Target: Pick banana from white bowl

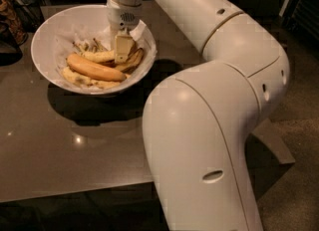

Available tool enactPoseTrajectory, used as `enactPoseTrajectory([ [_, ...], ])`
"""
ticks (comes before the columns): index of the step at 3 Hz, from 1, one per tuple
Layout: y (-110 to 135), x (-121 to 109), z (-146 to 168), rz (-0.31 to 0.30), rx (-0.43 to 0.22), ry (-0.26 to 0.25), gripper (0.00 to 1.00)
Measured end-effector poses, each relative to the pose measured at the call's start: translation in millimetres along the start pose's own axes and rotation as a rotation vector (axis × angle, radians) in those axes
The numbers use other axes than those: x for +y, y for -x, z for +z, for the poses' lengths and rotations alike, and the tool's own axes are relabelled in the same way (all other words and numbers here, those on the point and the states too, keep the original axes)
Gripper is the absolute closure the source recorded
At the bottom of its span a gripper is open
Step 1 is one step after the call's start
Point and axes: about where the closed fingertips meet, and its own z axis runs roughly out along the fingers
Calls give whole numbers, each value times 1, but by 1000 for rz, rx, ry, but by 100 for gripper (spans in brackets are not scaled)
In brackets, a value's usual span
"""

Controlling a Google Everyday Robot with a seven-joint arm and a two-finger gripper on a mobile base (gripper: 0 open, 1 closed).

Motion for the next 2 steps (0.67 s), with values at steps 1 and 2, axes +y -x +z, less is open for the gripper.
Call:
enactPoseTrajectory([
  [1, 0, 0, 0, 0, 0, 0, 100],
  [2, 3, -5, -2, 1, -14, -32, 100],
])
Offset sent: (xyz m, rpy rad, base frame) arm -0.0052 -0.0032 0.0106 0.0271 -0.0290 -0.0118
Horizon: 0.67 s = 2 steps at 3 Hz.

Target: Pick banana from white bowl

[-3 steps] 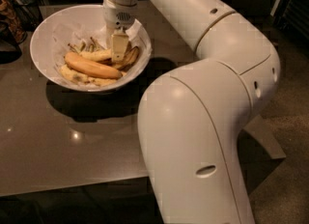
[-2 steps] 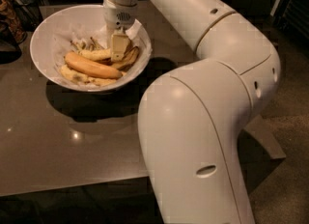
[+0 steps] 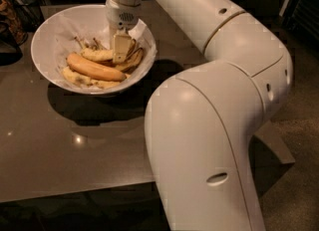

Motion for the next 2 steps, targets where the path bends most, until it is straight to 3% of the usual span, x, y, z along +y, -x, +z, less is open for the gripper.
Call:
enactPoseTrajectory([
  [2, 18, 26, -58, -52, -61, -130, 100],
])
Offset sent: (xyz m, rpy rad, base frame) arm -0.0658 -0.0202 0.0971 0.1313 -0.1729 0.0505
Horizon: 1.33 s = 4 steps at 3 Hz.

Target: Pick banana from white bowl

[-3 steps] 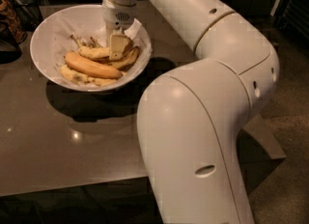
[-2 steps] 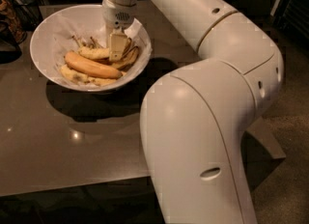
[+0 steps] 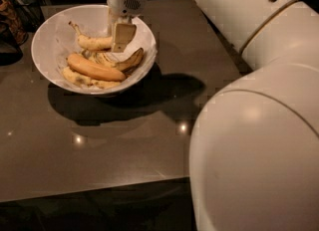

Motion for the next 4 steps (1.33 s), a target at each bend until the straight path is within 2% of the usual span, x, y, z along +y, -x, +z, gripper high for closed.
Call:
enactPoseTrajectory([
  [1, 15, 12, -29, -53, -10, -45, 100],
  [2, 15, 12, -29, -53, -10, -45, 100],
  [3, 22, 37, -44, -50, -43, -60, 100],
  [4, 36, 121, -76, 3, -111, -92, 100],
])
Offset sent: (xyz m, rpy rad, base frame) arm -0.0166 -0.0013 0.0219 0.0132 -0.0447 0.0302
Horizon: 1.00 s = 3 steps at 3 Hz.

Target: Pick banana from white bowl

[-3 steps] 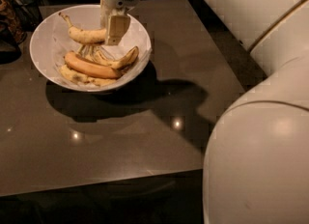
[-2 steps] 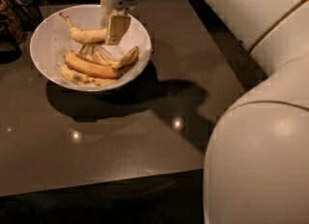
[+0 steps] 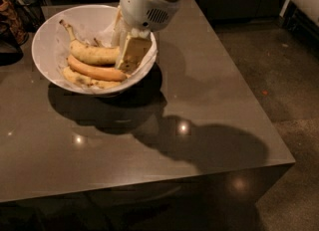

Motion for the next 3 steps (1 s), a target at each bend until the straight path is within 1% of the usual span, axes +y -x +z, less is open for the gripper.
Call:
enactPoseTrajectory([
  [1, -2, 4, 0, 2, 6, 2, 100],
  [2, 3, 35, -8, 49, 3, 13, 100],
  [3, 12, 82, -18, 140, -15, 6, 100],
])
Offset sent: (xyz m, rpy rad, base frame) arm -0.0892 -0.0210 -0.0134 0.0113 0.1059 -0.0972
